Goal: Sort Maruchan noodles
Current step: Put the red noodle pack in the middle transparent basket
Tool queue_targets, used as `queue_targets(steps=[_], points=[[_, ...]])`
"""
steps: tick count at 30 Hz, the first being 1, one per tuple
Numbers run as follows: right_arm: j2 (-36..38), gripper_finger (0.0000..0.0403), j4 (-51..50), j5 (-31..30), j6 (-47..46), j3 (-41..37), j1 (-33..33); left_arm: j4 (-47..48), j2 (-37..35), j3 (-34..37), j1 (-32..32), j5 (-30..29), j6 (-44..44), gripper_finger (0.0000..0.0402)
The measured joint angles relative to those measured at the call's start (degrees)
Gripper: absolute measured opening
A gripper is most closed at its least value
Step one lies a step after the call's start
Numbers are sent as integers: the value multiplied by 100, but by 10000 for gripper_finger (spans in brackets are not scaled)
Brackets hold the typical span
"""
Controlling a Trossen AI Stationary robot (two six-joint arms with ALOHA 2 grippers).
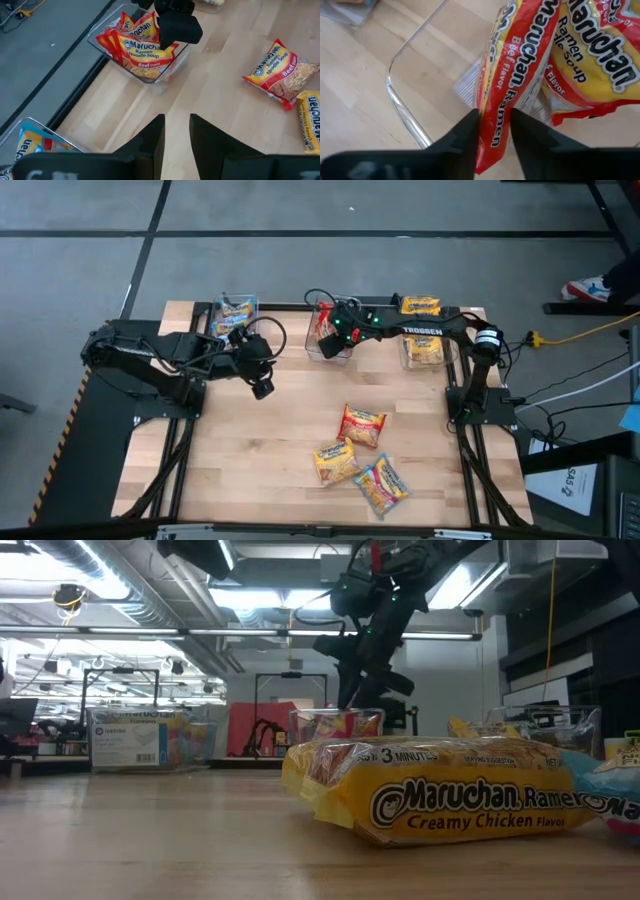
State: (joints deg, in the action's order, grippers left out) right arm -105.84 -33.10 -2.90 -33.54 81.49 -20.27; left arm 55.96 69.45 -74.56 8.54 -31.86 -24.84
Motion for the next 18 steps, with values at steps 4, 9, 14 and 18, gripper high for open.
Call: queue_targets(steps=[4,9,14,18], points=[[0,53,0,-79,205,0,0,2,0,0,0,0,0,83],[0,7,-9,29,651,4,0,7,0,-2,0,0,0,83],[-2,3,-568,-94,1205,365,0,11,0,-2,2,0,-2,83],[-2,2,-1213,-455,1882,1010,-11,11,0,-2,2,0,-7,83]])
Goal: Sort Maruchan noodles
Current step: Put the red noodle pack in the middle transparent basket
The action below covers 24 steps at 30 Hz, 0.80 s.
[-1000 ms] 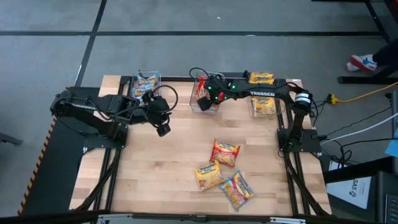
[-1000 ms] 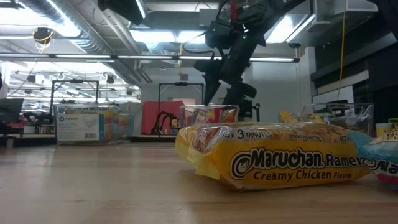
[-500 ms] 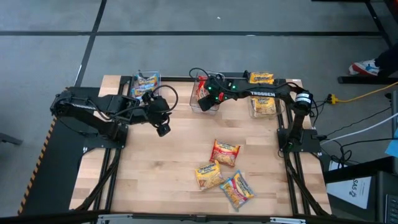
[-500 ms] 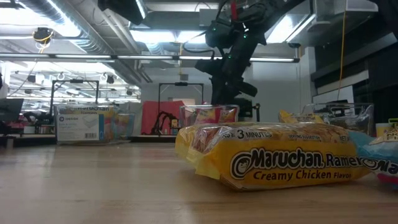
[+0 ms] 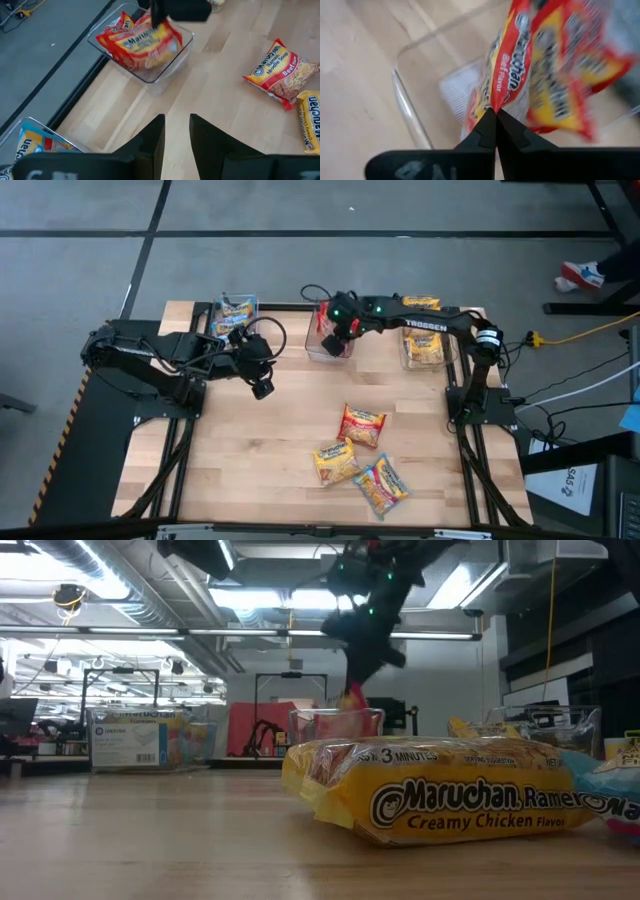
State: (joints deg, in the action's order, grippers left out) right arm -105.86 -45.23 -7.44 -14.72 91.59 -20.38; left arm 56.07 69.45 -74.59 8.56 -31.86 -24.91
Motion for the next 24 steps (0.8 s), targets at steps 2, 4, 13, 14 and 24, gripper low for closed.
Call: queue_targets(steps=[2,4,13,14,24], points=[[2,2,-187,-135,343,277,-4,0,2,0,0,0,-2,83],[2,1,-321,-206,670,496,-47,0,2,0,16,0,-7,83],[-120,1,-926,234,1359,627,-597,2,2,-2,210,0,-39,83],[-168,1,-982,233,1424,623,-654,0,2,-2,234,0,-39,83],[-306,1,-596,803,1512,621,-884,9,2,-2,284,0,-42,83]])
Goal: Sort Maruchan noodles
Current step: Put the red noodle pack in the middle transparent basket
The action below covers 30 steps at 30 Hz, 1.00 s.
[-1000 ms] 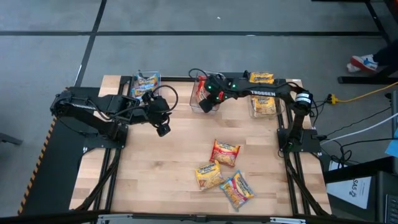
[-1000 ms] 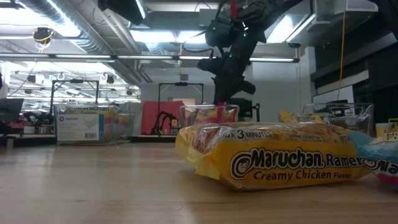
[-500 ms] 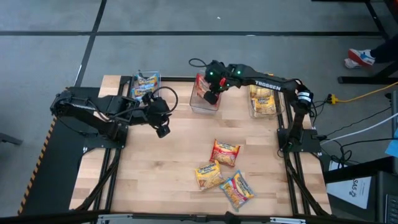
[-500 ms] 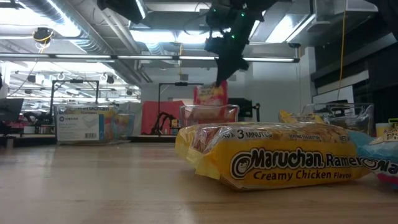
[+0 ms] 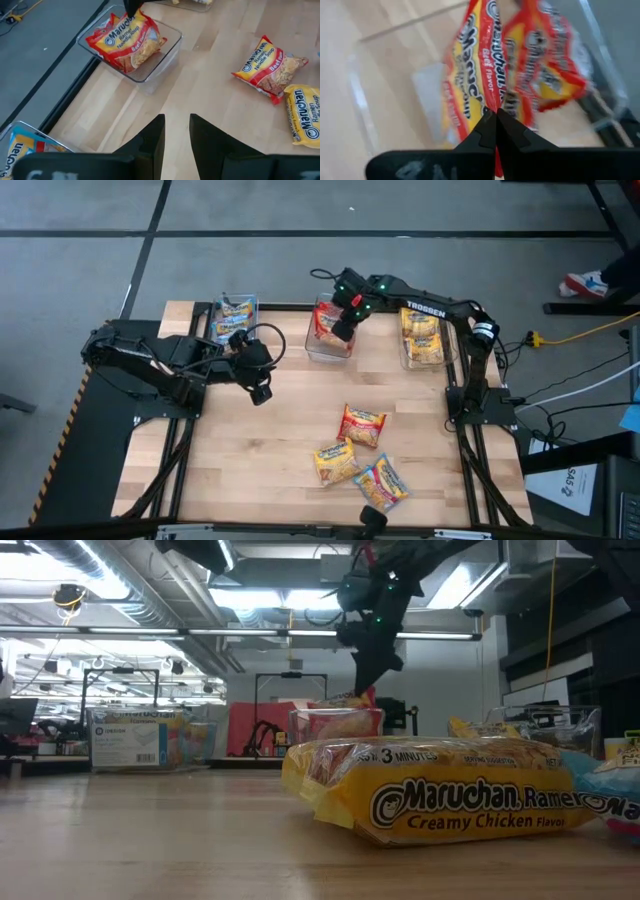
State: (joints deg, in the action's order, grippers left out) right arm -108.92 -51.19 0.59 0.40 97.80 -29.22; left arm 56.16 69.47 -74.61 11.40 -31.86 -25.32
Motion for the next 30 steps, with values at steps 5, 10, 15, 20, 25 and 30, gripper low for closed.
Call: queue_targets(steps=[5,10,15,20,25,30], points=[[0,1,114,187,-2,0,1,10,0,0,0,0,2,83],[0,8,116,431,-161,0,-6,22,0,0,0,0,2,83],[0,50,104,426,-301,0,-4,20,0,0,0,0,2,83],[0,97,103,-34,-312,0,-4,20,0,0,0,0,-7,83],[0,121,109,-413,-509,3,-6,20,0,0,0,-1,-7,83],[0,124,-476,311,-1106,342,14,20,0,0,-1,0,-5,83]])
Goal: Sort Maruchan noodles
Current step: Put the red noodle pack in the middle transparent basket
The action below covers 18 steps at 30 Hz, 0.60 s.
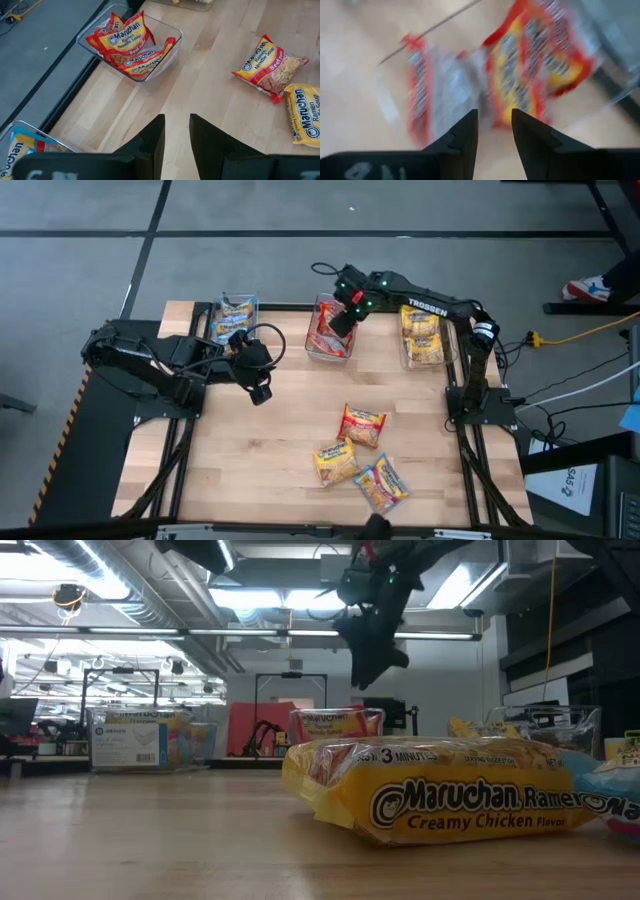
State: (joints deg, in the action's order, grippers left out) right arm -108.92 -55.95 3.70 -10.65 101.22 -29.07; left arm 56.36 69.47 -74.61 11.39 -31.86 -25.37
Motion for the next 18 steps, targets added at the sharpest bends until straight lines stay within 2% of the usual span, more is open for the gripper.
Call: queue_targets(steps=[5,8,14,18], points=[[2,124,-1957,652,-194,827,204,6,0,0,-1,0,-3,83],[9,124,-3270,962,-345,1203,558,16,0,0,-1,-1,1,83],[272,124,-3236,722,-1207,1119,1664,17,0,0,1,0,-1,83],[258,124,-3121,-209,-1463,802,2500,17,0,0,40,-2,1,83]])
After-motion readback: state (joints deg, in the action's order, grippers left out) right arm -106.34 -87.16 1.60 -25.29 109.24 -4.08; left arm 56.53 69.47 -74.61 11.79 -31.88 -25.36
